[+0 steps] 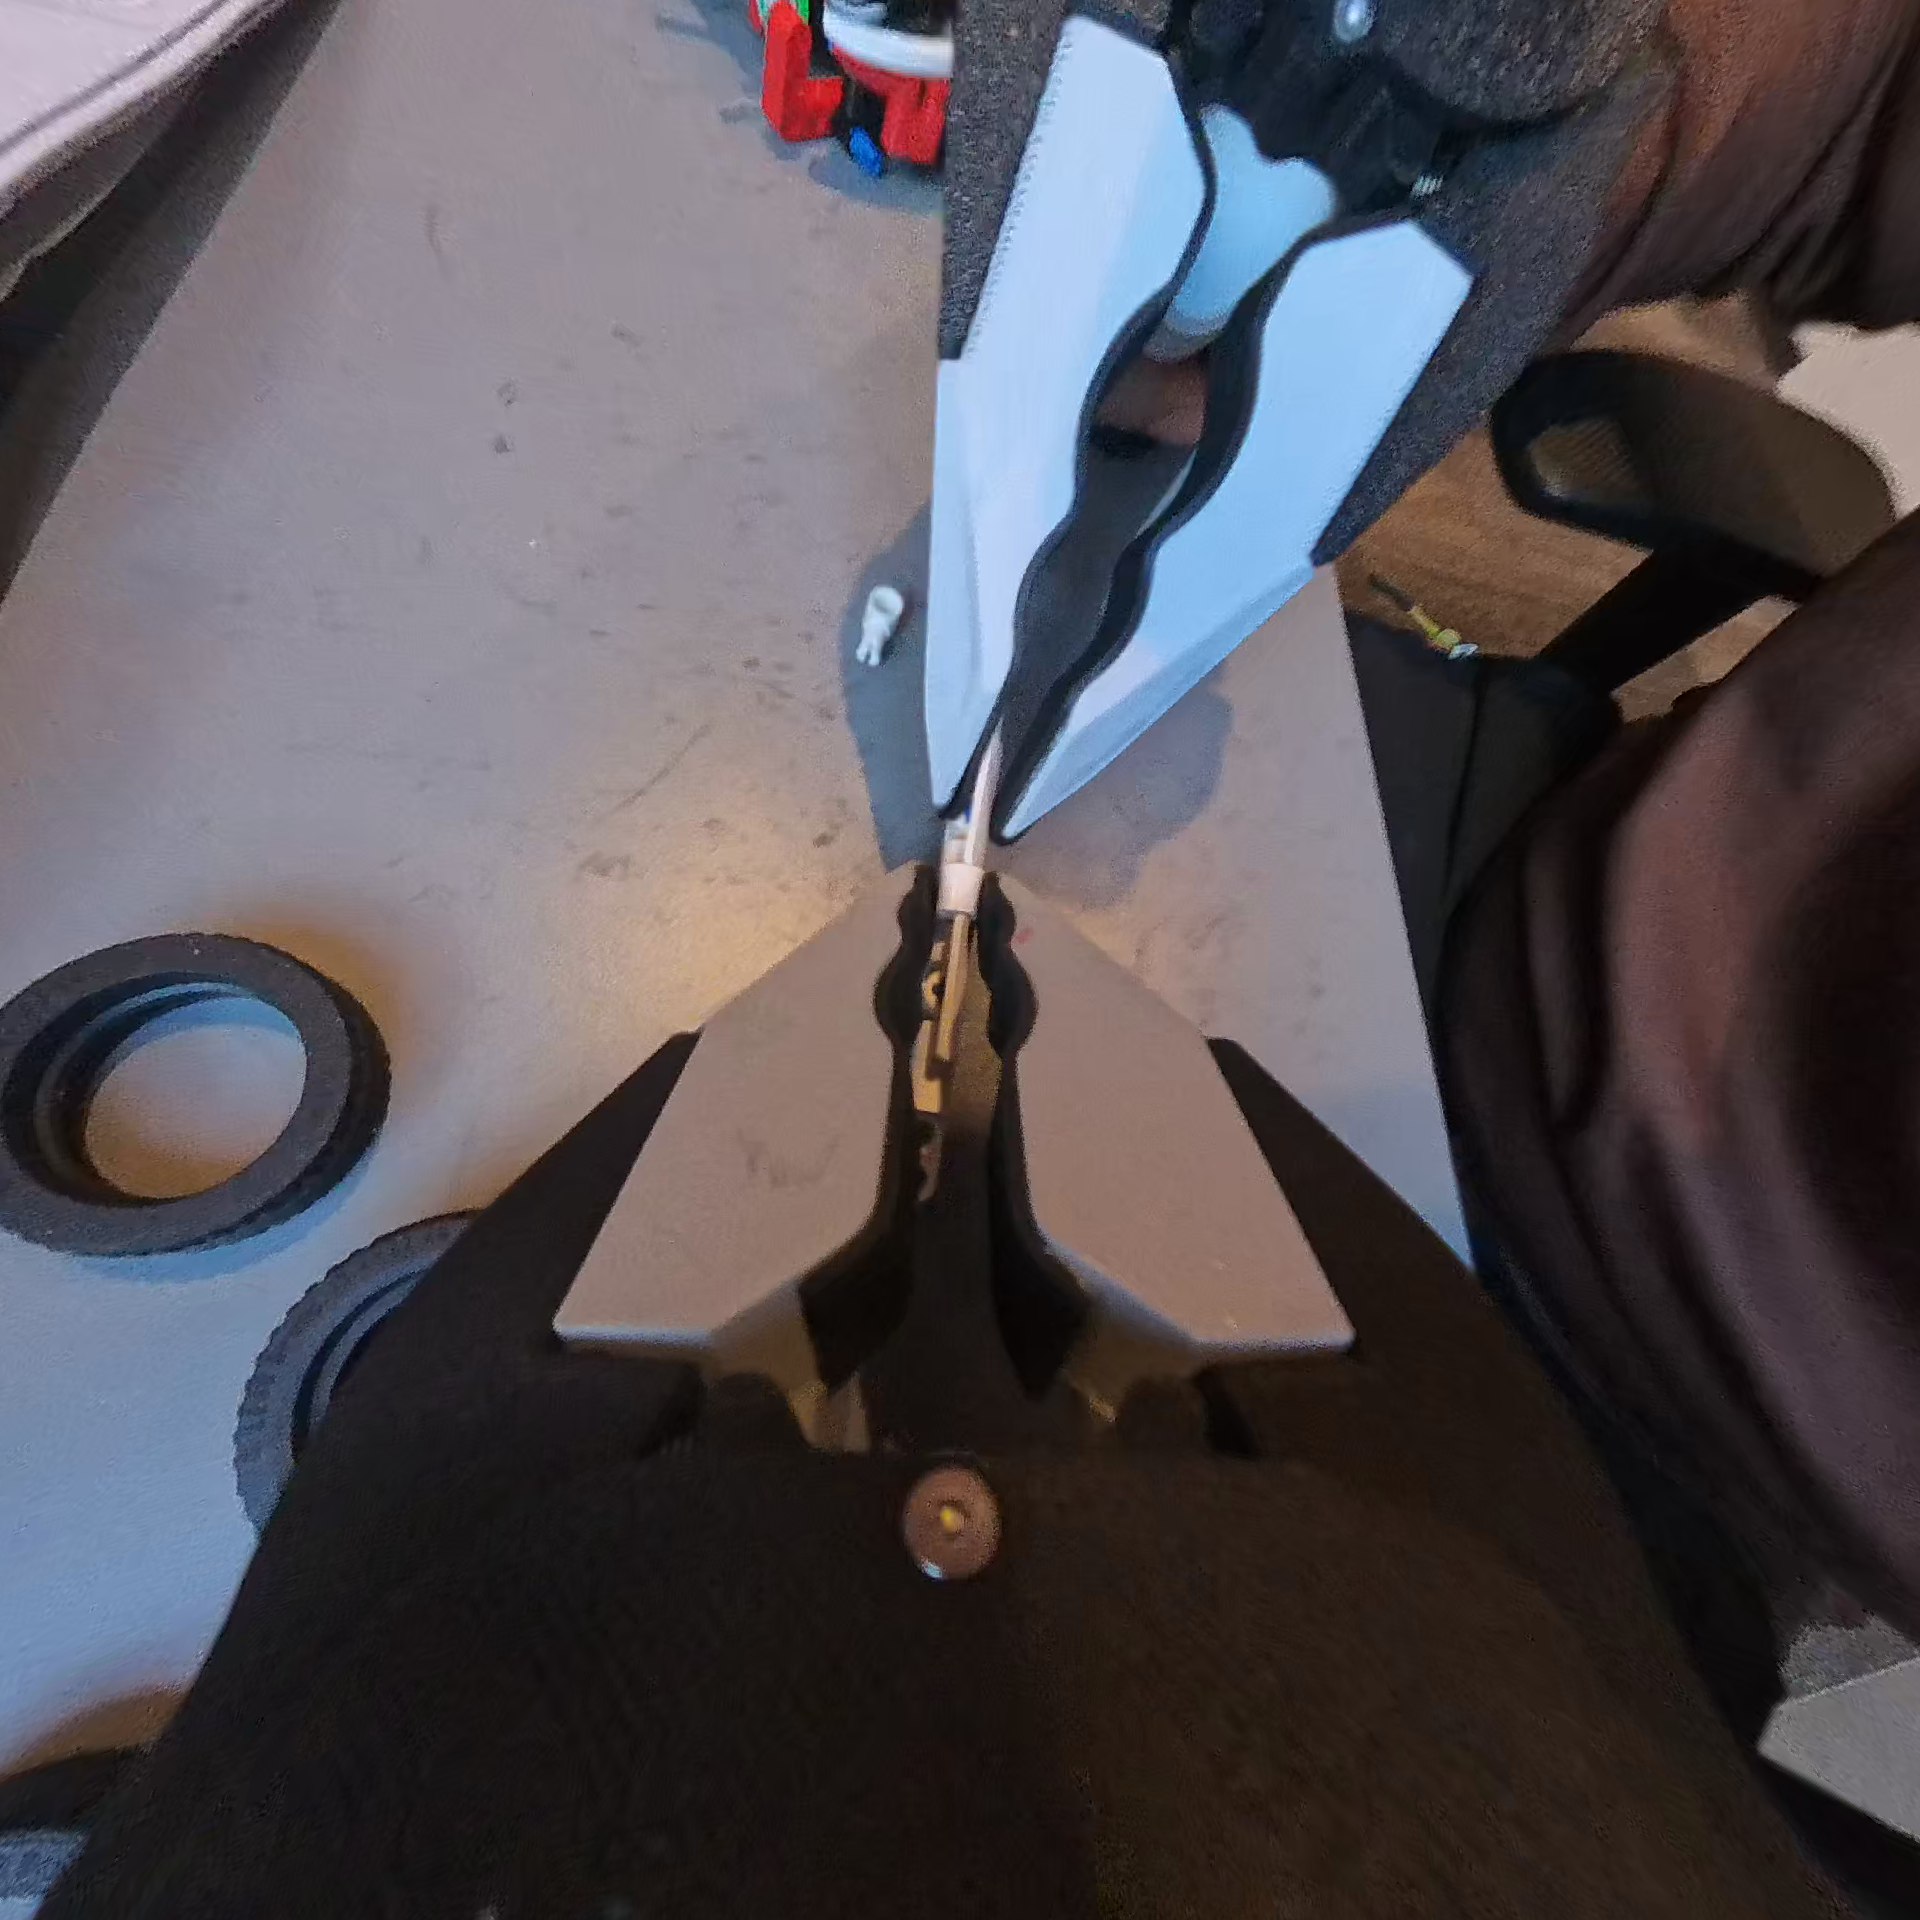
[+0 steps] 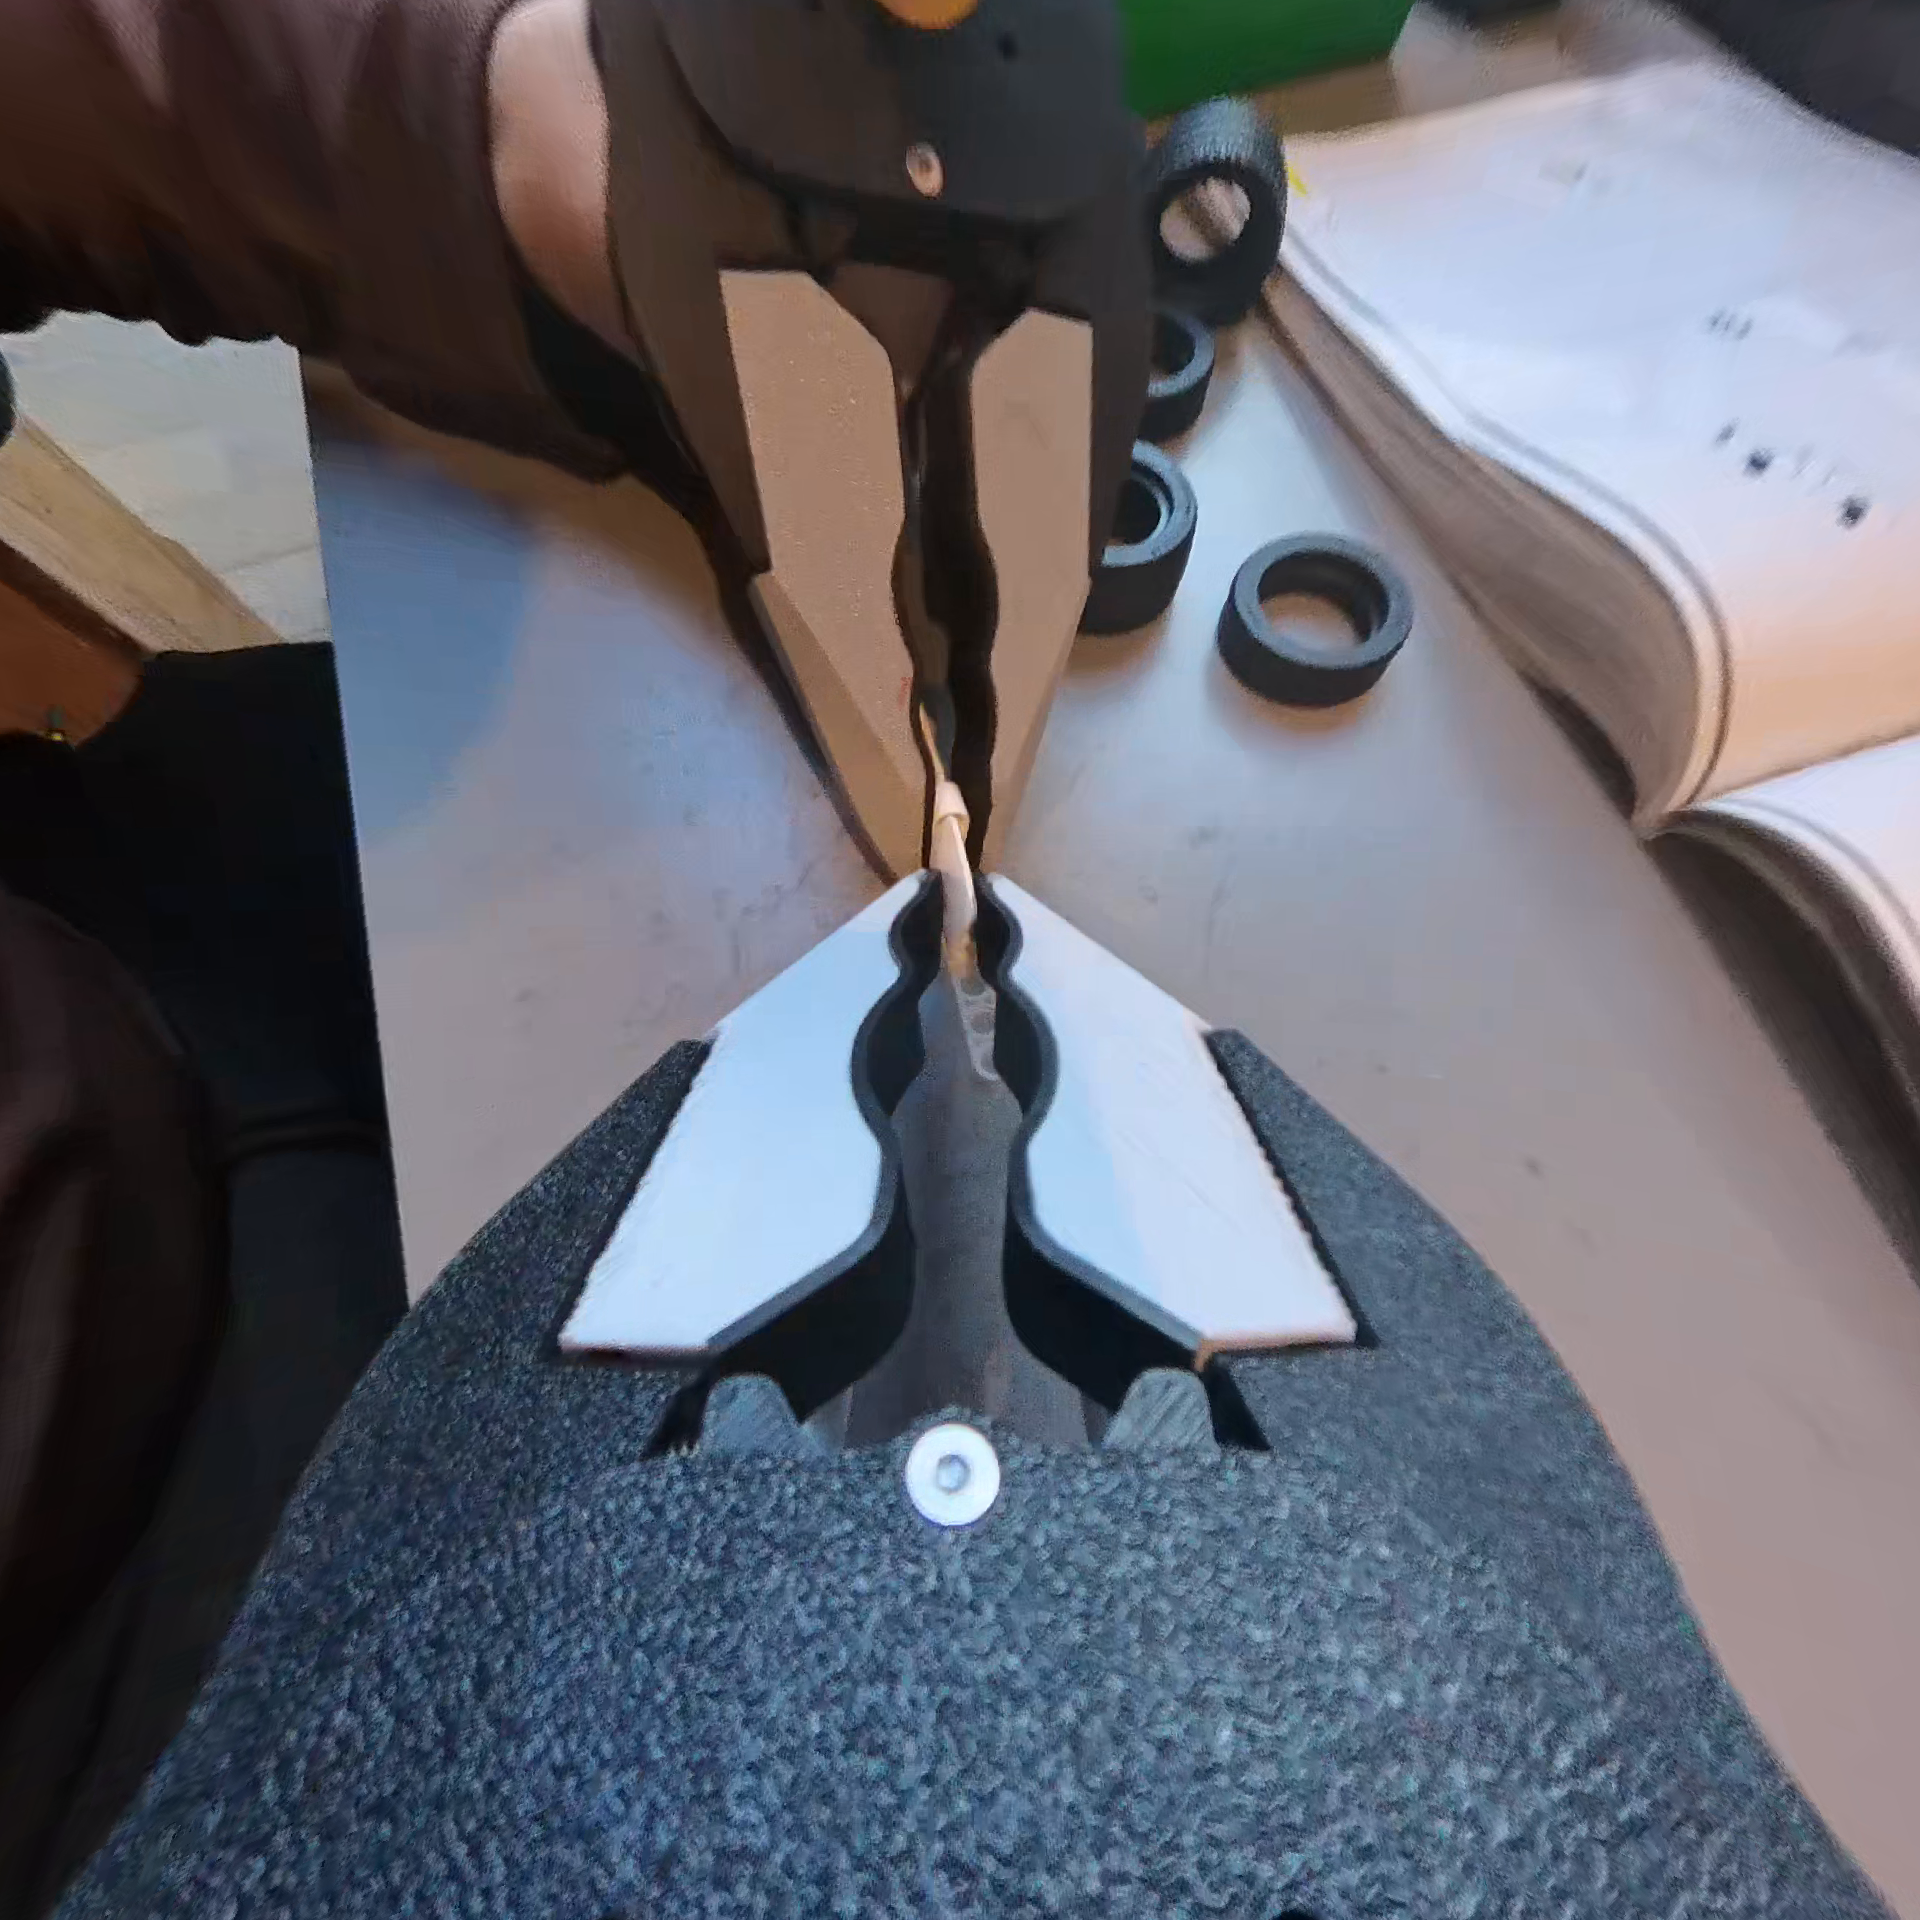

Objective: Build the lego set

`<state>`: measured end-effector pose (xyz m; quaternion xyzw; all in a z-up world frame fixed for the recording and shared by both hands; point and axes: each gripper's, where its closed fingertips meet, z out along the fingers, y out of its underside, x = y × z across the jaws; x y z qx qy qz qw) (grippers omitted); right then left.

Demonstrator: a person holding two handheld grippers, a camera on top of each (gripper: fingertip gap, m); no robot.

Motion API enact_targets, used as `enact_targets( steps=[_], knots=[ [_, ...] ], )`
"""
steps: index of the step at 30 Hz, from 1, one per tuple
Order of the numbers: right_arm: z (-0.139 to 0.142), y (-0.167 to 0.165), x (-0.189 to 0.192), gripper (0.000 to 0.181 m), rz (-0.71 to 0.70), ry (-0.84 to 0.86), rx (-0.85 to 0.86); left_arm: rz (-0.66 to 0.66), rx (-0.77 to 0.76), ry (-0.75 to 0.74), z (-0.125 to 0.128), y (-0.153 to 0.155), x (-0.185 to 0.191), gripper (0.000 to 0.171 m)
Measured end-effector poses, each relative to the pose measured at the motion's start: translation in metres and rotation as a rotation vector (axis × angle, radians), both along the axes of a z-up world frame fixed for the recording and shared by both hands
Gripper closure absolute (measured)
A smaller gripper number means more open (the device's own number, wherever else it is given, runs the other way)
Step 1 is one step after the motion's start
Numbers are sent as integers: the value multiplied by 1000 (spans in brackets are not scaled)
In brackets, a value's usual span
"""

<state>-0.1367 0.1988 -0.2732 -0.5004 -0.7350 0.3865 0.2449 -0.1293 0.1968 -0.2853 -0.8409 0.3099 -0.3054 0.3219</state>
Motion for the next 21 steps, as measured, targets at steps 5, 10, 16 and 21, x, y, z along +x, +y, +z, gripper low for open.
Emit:
enact_targets(
  steps=[5, 10, 16, 21],
  knots=[
    [3, -2, 2, 175, 54, 127, 252, 3, -17, -20, 1, -1, 1, 165],
    [29, 15, -2, 181, -49, 220, 78, 7, -92, -29, -5, -4, -6, 167],
    [39, 34, 10, 145, -113, 213, 166, -21, -21, 77, -8, -4, -10, 166],
    [36, 38, 22, 144, -167, 211, 265, 8, 130, 218, -7, -3, -19, 148]
  ],
)
